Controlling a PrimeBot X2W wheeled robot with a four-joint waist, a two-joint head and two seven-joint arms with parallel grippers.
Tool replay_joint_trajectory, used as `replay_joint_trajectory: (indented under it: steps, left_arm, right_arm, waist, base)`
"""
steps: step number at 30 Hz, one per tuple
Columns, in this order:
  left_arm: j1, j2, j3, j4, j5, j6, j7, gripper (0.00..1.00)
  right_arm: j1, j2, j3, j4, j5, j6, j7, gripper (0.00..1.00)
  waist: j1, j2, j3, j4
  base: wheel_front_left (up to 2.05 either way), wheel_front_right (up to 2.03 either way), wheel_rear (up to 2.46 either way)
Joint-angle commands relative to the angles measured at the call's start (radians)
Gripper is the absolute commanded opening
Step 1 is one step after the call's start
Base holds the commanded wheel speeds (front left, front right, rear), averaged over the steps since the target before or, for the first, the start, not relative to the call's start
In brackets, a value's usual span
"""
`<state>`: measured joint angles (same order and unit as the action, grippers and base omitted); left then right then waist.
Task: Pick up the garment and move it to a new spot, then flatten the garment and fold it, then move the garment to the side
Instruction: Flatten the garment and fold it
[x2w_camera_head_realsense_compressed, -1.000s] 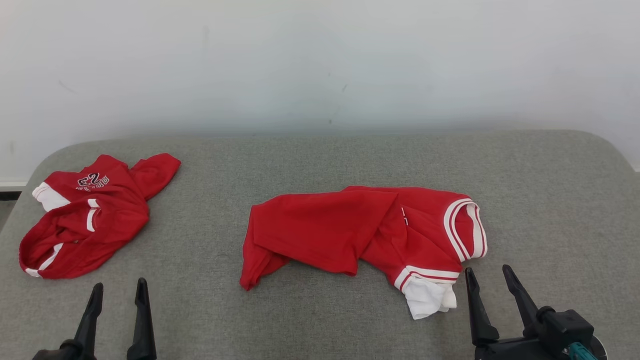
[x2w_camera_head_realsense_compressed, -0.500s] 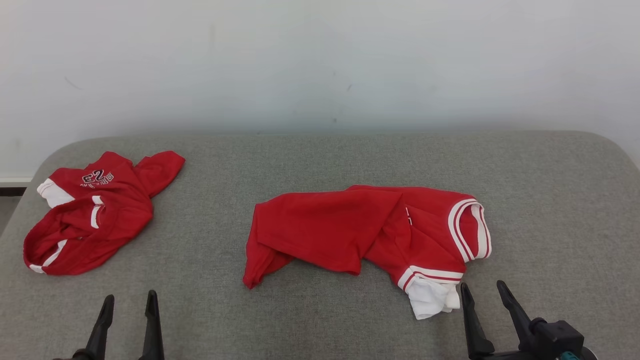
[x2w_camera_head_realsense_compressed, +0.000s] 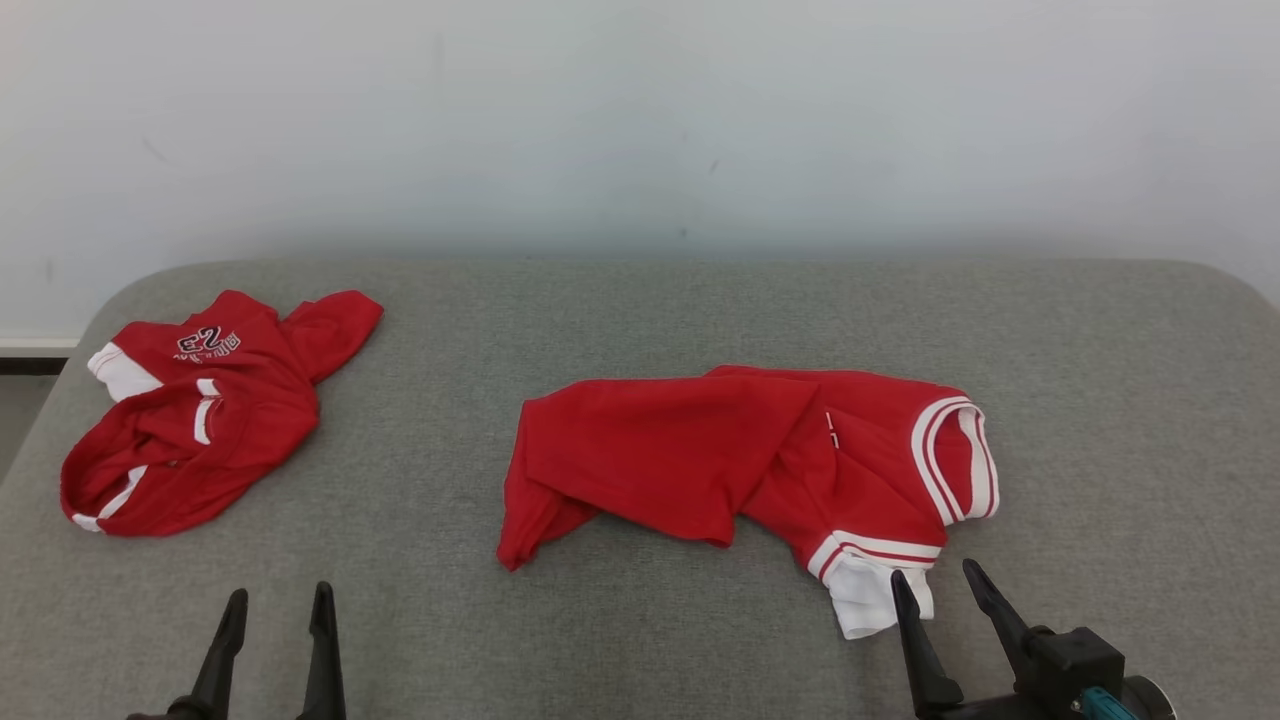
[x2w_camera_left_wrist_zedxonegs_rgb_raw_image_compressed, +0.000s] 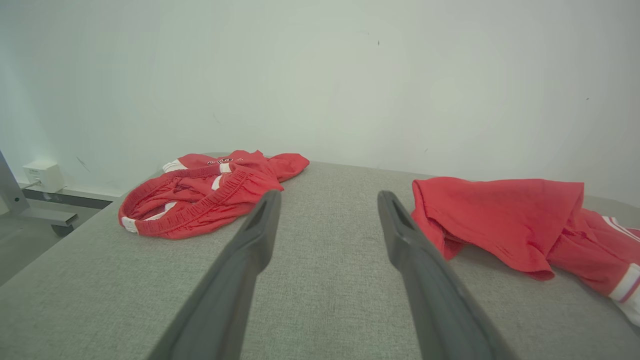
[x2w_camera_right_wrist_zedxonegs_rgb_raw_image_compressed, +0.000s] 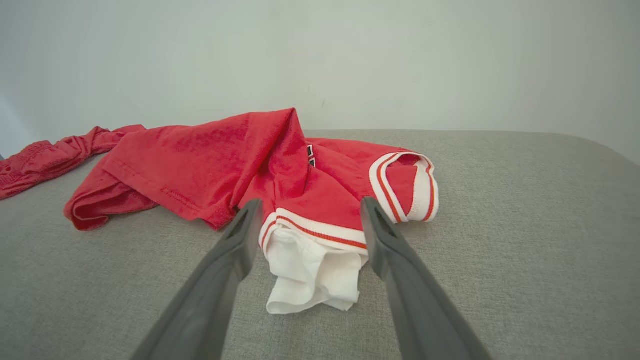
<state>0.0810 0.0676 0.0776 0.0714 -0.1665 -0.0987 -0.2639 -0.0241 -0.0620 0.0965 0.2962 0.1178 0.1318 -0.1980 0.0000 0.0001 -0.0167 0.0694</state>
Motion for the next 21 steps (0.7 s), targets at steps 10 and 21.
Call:
replay_joint_trajectory:
  steps: [10,21]
  left_arm:
    - [-0.026,-0.012,-0.001,0.023,0.005,-0.014,-0.001,1.0]
    - [-0.042,-0.016,-0.003,0.039,0.004,-0.021,-0.001,1.0]
  right_arm:
    - [-0.108,-0.07,0.038,0.193,-0.032,-0.002,-0.008,1.0]
    - [-0.23,-0.082,0.071,0.399,-0.005,-0.002,-0.042,0.0]
  waist:
    - [0.0,-0.0001,0.042,0.062]
    - [0.0,-0.0001,0.058,0.077]
  base:
    - [0.0,0.0,0.0]
    - [0.0,0.0,0.0]
